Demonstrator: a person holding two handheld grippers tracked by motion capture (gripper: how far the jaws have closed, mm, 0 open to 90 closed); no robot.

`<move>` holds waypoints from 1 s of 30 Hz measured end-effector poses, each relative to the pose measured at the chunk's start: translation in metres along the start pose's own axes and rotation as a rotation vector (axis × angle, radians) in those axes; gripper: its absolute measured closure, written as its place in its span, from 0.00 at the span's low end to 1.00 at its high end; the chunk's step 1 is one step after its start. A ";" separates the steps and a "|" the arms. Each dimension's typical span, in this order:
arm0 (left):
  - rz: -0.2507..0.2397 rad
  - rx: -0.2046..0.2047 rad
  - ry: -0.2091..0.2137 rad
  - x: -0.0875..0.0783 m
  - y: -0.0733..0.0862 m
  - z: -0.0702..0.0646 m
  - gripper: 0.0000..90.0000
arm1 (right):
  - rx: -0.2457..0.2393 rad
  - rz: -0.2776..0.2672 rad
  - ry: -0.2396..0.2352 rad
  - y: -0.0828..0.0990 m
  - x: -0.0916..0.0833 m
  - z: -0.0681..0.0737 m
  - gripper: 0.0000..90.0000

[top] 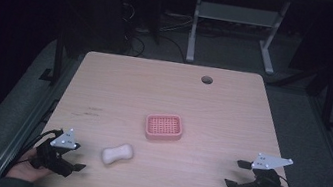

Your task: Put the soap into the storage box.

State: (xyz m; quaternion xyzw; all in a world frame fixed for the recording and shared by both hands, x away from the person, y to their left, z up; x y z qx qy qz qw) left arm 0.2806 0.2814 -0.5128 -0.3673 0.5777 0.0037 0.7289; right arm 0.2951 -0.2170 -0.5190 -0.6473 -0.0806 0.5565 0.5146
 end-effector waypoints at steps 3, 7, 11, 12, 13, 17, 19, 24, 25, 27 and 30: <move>0.004 -0.001 0.000 0.001 0.000 -0.001 0.29 | 0.003 0.001 0.000 0.000 0.000 0.000 0.16; 0.009 0.008 0.000 0.001 -0.001 -0.001 0.28 | 0.001 -0.001 0.002 0.000 -0.001 0.000 0.16; 0.004 0.013 0.000 0.002 -0.004 -0.002 0.28 | -0.002 0.003 -0.002 0.000 0.001 0.000 0.16; 0.011 0.017 -0.001 0.002 -0.003 -0.002 0.28 | -0.003 0.003 -0.002 0.000 0.001 0.000 0.16; 0.010 0.019 0.000 0.003 -0.004 -0.002 0.28 | -0.003 0.003 -0.001 0.000 0.001 0.000 0.16; 0.011 0.018 0.002 0.004 -0.004 -0.003 0.28 | -0.001 0.002 -0.002 0.000 0.001 0.000 0.16; 0.013 0.023 0.001 0.005 -0.004 -0.002 0.28 | -0.001 0.006 -0.003 0.000 0.001 0.000 0.16; 0.019 0.029 0.002 0.006 -0.005 -0.003 0.28 | 0.001 0.008 -0.003 0.000 0.002 0.001 0.16; 0.015 0.027 0.001 0.006 -0.006 -0.004 0.28 | 0.001 0.008 -0.003 0.001 0.002 0.001 0.16; 0.017 0.027 0.001 0.006 -0.006 -0.004 0.27 | 0.002 0.010 -0.004 0.001 0.002 0.001 0.16; 0.016 0.027 0.004 0.006 -0.006 -0.005 0.27 | -0.002 0.009 -0.004 0.000 0.002 0.002 0.16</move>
Point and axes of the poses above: each handheld gripper's, and its own axes: x roughly forward along the jaws, y roughly out of its underside, z roughly to its left, the point moved 9 cm from there along x, roughly forward along the jaws, and after that the axes turned 1 degree about -y, right-handed, at the moved point
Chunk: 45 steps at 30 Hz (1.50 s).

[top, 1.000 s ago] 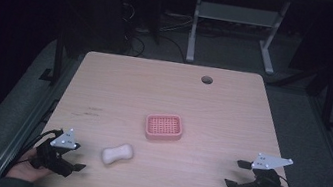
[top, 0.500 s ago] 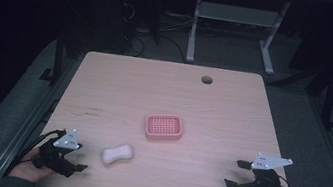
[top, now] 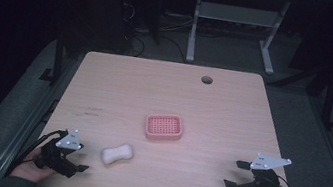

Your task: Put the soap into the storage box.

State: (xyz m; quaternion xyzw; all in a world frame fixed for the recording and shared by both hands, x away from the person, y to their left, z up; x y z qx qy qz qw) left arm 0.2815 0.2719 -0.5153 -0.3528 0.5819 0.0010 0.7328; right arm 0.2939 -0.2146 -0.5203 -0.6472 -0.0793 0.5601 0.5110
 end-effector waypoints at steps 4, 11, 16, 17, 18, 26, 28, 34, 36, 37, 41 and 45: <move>-0.001 0.002 0.003 0.001 -0.002 0.000 0.27 | 0.001 0.000 -0.001 0.000 0.000 0.000 0.16; 0.000 0.011 0.005 0.003 -0.007 -0.002 0.27 | -0.006 0.005 -0.003 -0.001 0.001 0.000 0.16; -0.011 0.029 0.015 0.005 -0.016 -0.006 0.26 | -0.019 0.008 -0.008 -0.002 0.003 -0.001 0.16; -0.010 0.034 0.016 0.005 -0.018 -0.007 0.26 | -0.020 0.009 -0.009 -0.002 0.003 -0.001 0.16; -0.013 0.036 0.018 0.005 -0.019 -0.007 0.27 | -0.018 0.011 -0.010 -0.002 0.003 0.000 0.16; -0.019 0.044 0.025 0.008 -0.028 -0.007 0.27 | -0.016 0.014 -0.013 -0.002 0.004 0.000 0.16; -0.019 0.046 0.026 0.009 -0.031 -0.006 0.27 | -0.015 0.012 -0.013 -0.002 0.004 0.001 0.16; -0.020 0.069 0.026 0.013 -0.039 -0.008 0.27 | -0.019 0.015 -0.012 -0.002 0.004 0.001 0.16; -0.015 0.074 0.028 0.013 -0.040 -0.008 0.27 | -0.019 0.015 -0.012 -0.002 0.004 0.001 0.16; -0.016 0.074 0.028 0.014 -0.041 -0.009 0.27 | -0.018 0.015 -0.013 -0.002 0.004 0.001 0.16; -0.006 0.078 0.031 0.016 -0.042 -0.008 0.26 | -0.017 0.015 -0.014 -0.002 0.005 0.001 0.16; -0.007 0.081 0.034 0.017 -0.043 -0.009 0.26 | -0.014 0.019 -0.015 -0.001 0.005 0.002 0.16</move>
Point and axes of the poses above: each handheld gripper's, and its own axes: x roughly forward along the jaws, y roughly out of its underside, z roughly to its left, the point moved 9 cm from there along x, roughly forward along the jaws, and after that the axes turned 1 degree about -y, right-handed, at the moved point
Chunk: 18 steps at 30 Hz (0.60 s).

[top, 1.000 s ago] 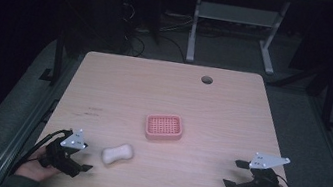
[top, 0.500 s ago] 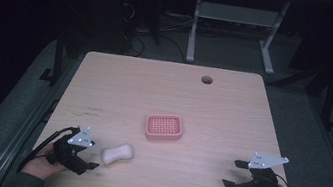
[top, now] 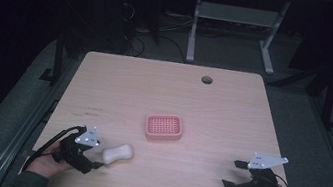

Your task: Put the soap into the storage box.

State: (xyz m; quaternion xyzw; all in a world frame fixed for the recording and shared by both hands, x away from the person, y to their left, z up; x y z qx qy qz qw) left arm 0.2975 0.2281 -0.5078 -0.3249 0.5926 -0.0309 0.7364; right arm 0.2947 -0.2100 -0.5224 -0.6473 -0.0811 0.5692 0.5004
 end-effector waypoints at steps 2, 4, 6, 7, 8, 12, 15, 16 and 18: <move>-0.001 0.002 0.001 0.000 -0.001 0.000 0.26 | 0.002 -0.001 0.001 0.000 0.000 0.000 0.16; -0.003 0.006 0.002 0.001 -0.003 0.000 0.26 | 0.000 -0.002 0.001 0.000 0.000 0.000 0.16; 0.002 0.011 0.004 0.002 -0.005 -0.001 0.26 | 0.000 -0.002 0.001 0.000 0.000 0.000 0.16; -0.001 0.009 0.007 0.004 -0.006 -0.002 0.26 | 0.000 -0.001 0.000 0.000 0.000 0.000 0.16; -0.001 0.013 0.007 0.004 -0.007 -0.002 0.26 | 0.001 -0.001 0.000 0.000 0.000 0.000 0.16; 0.004 0.022 0.013 0.006 -0.011 -0.003 0.26 | -0.001 -0.004 0.001 0.000 0.000 0.000 0.16; 0.002 0.024 0.018 0.008 -0.014 -0.003 0.26 | -0.001 -0.002 0.000 0.000 -0.001 0.000 0.16; -0.001 0.026 0.021 0.009 -0.015 -0.003 0.26 | -0.001 -0.004 0.001 0.000 0.000 0.000 0.16; -0.002 0.029 0.024 0.009 -0.018 -0.004 0.26 | -0.002 -0.004 0.000 0.000 0.000 0.000 0.16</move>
Point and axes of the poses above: each handheld gripper's, and its own axes: x roughly forward along the jaws, y roughly out of its underside, z roughly to its left, the point moved 9 cm from there along x, roughly forward along the jaws, and after that the axes turned 1 degree about -y, right-handed, at the moved point
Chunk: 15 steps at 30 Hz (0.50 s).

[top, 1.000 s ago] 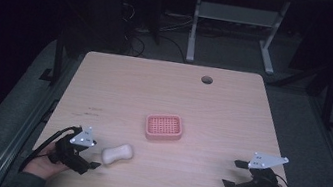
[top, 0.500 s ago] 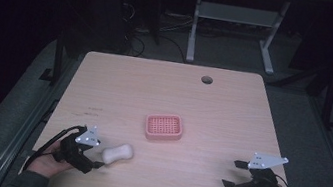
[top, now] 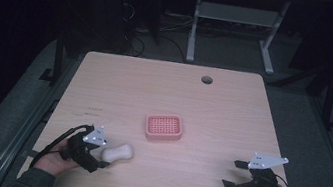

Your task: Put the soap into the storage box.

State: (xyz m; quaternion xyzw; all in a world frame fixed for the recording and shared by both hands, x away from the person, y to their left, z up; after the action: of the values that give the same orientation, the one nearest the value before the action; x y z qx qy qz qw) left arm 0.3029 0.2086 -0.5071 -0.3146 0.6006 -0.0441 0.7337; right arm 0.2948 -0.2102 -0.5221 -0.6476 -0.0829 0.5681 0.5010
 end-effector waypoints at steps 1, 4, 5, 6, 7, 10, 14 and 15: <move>0.003 0.004 0.001 0.001 -0.001 0.000 0.26 | 0.001 0.002 -0.001 0.000 0.000 0.000 0.16; 0.005 0.008 0.003 0.003 -0.004 -0.001 0.26 | 0.001 0.002 -0.001 0.000 0.000 0.000 0.16; 0.009 0.014 0.003 0.004 -0.005 0.000 0.26 | 0.002 0.001 -0.001 0.000 0.000 0.000 0.16; 0.010 0.013 0.007 0.004 -0.006 -0.001 0.26 | 0.001 0.001 -0.001 0.000 0.000 0.000 0.16; 0.011 0.017 0.007 0.005 -0.007 0.000 0.26 | 0.002 0.002 -0.001 0.000 0.000 0.000 0.16; 0.014 0.022 0.010 0.007 -0.009 -0.001 0.26 | 0.000 0.003 -0.002 0.000 0.000 0.000 0.16; 0.018 0.021 0.016 0.010 -0.010 -0.001 0.26 | 0.000 0.001 -0.001 0.000 0.000 0.000 0.16; 0.019 0.019 0.015 0.011 -0.011 0.000 0.27 | -0.001 0.001 -0.001 0.000 0.000 0.000 0.16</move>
State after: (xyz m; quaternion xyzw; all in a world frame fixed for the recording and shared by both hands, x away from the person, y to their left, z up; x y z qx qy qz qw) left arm 0.3088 0.1952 -0.5107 -0.3016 0.6087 -0.0453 0.7324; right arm 0.2946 -0.2101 -0.5222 -0.6475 -0.0830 0.5689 0.5003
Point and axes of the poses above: each handheld gripper's, and its own axes: x roughly forward along the jaws, y roughly out of its underside, z roughly to its left, the point moved 9 cm from there along x, roughly forward along the jaws, and after that the axes turned 1 degree about -y, right-handed, at the moved point
